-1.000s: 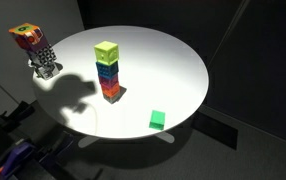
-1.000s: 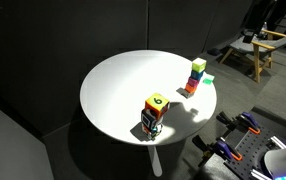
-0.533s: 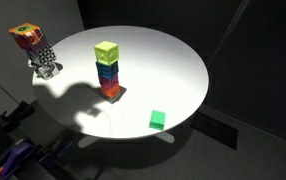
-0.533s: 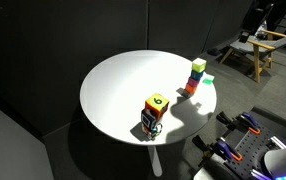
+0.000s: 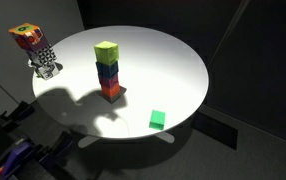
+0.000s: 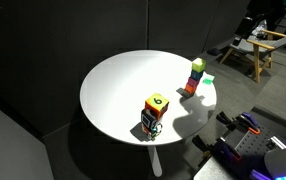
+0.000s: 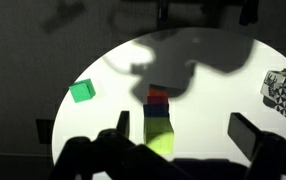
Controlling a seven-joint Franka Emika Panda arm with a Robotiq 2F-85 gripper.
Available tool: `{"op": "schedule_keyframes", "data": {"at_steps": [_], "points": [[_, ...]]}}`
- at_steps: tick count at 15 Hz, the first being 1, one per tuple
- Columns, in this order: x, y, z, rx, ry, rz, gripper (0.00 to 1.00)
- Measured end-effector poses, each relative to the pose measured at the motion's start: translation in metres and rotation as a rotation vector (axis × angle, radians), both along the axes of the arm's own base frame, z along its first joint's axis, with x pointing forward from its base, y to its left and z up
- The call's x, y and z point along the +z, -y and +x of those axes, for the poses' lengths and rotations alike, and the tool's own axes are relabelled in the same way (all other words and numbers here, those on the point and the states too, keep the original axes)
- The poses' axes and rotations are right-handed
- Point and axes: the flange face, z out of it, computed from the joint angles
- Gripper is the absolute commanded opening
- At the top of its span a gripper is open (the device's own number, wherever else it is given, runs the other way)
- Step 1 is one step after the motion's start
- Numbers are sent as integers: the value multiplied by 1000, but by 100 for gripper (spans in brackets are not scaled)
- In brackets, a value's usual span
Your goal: Put the dark green block on the light green block
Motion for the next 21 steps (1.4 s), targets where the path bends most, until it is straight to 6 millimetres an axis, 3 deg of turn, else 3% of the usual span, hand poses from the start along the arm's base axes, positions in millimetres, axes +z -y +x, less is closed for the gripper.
{"op": "schedule_keyframes", "data": {"at_steps": [7, 14, 21], "points": [[-47, 31, 13, 30, -37, 0, 100], [-88, 45, 27, 132, -42, -51, 100], [-109, 75, 23, 178, -69, -46, 100]]}}
